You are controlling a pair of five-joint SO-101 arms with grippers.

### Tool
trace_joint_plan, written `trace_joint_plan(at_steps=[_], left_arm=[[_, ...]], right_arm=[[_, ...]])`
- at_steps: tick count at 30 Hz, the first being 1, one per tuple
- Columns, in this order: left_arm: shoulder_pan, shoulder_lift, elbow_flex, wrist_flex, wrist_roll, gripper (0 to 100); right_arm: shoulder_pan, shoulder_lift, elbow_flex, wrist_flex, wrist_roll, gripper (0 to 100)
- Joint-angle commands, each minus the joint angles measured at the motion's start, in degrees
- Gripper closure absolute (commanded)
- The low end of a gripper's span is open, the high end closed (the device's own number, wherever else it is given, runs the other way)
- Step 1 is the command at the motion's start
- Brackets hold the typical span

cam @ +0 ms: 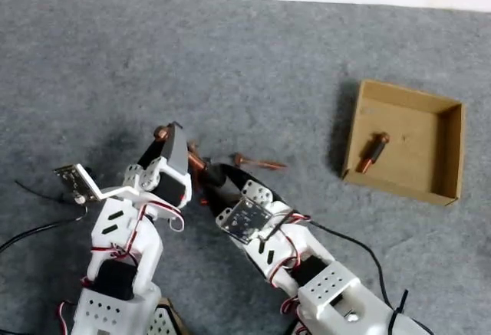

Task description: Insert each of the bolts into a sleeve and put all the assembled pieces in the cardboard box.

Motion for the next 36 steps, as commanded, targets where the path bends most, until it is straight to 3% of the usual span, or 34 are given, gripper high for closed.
trace_joint_plan(at_steps=[1,25,31,36], left_arm=[[0.1,-1.3,1.0,-0.2,0.2,99],[3.3,-1.2,0.9,3.8,-0.1,99],[6.8,-1.2,-2.1,14.2,-5.8,99],[6.9,-1.2,-2.3,14.5,-6.2,99]], right_arm=[[-0.7,-0.9,1.2,-3.2,0.4,99.4],[1.1,-0.9,1.5,-3.5,0.7,99.4],[2.6,-1.3,1.5,-3.5,0.7,99.4],[2.8,-1.3,1.5,-3.5,0.7,99.4]])
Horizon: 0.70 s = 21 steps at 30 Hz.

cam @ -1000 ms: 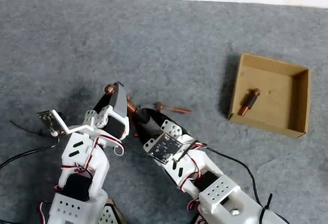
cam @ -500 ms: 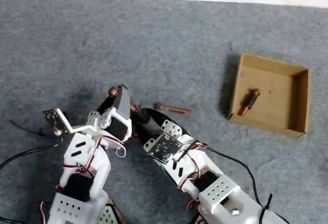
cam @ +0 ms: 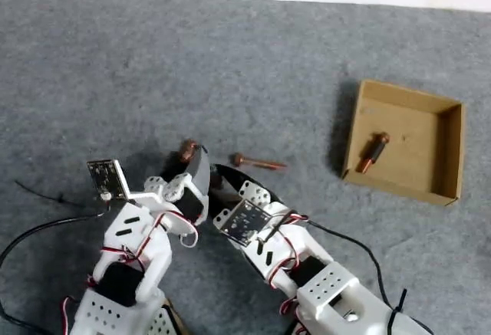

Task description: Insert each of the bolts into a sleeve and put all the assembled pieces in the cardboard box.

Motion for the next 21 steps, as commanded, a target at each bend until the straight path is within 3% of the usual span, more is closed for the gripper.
trace_joint_plan(at_steps=[1,4,9,11,15,18,21], left_arm=[[0.4,-0.1,-1.8,1.2,-1.0,98],[0.5,-0.1,-1.5,1.2,-0.9,86],[0.3,-0.1,-0.9,1.2,0.5,52],[-1.6,-0.1,-1.2,1.2,3.2,44],[-12.6,-0.1,-3.5,-0.9,12.2,44],[-19.2,-0.1,-3.2,-4.7,16.9,51],[-21.0,-0.1,-2.3,-7.1,17.1,61]], right_arm=[[2.0,-1.4,1.5,-2.5,0.8,99.4],[2.1,-1.4,1.5,-2.5,0.8,99.4],[2.2,-1.4,1.5,-2.5,0.8,99.4],[3.5,-1.4,1.5,-2.5,0.8,99.4],[6.7,-1.4,1.3,-2.5,0.4,99.4],[8.0,-1.4,1.3,-2.5,0.4,99.4],[10.4,-1.4,1.2,-2.5,0.4,99.4]])
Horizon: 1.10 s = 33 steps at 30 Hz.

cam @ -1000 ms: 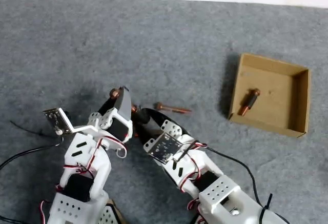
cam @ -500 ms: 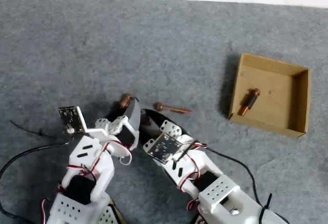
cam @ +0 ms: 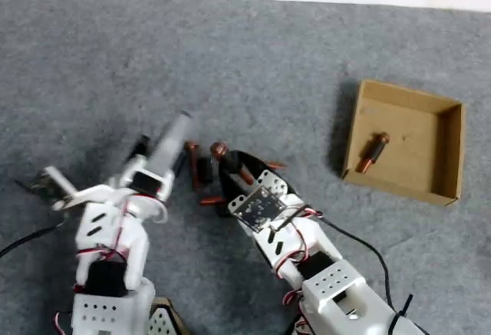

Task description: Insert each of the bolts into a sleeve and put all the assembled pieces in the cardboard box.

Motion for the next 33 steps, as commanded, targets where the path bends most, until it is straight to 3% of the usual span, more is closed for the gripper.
trace_joint_plan(at_steps=[1,5,10,17,33], left_arm=[[-3.3,-0.7,-1.8,-4.0,1.5,65],[-3.3,-0.7,-1.1,-5.7,-1.3,81],[-3.1,-0.7,-0.6,-6.1,-4.7,100],[-3.0,-0.4,2.1,-12.1,-5.4,99],[-3.0,-0.3,2.1,-12.0,-5.4,99]], right_arm=[[4.2,-1.4,1.1,-2.4,0.3,99.4],[11.6,-1.4,1.0,-2.2,-2.1,99.4],[24.7,-0.9,-1.6,-1.5,-20.4,99.4],[38.5,1.4,-21.6,21.1,-25.8,99.4],[52.4,51.8,-59.9,22.2,-25.8,99.1]])
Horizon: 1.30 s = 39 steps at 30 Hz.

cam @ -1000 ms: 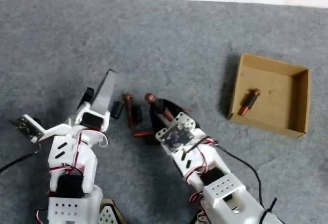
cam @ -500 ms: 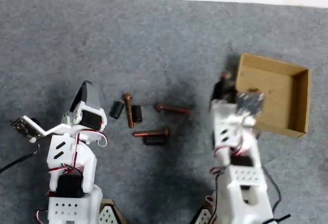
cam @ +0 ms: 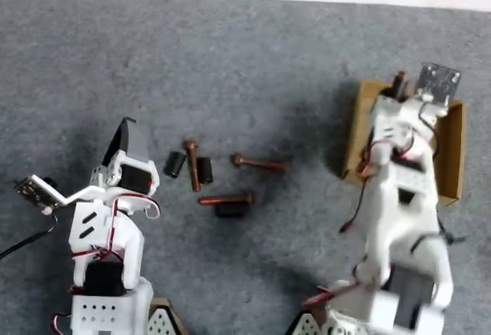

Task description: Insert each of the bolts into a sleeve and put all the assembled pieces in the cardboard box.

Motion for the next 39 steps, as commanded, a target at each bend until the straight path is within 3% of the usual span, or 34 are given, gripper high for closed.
trace_joint_plan(at_steps=[1,11,18,26,33,39], left_arm=[[-0.5,-0.3,1.1,-1.4,-0.4,99],[-0.5,-0.3,1.1,-0.4,-0.4,99],[-0.5,-0.3,1.1,-0.4,-0.4,99],[-0.5,-0.3,1.1,-0.4,-0.4,99],[-0.5,-0.3,1.1,-0.3,-0.4,99],[-0.5,-0.3,1.1,0.8,-0.5,99]], right_arm=[[2.9,7.2,-8.4,0.1,-0.6,99.0],[3.7,10.3,-7.4,4.8,-0.3,98.0],[3.7,10.3,-7.1,7.9,-0.4,78.3],[4.3,8.2,-6.7,10.9,-0.7,77.1],[0.6,-13.9,7.1,12.3,-9.8,77.1],[-8.8,-40.3,25.2,12.3,-10.4,77.1]])
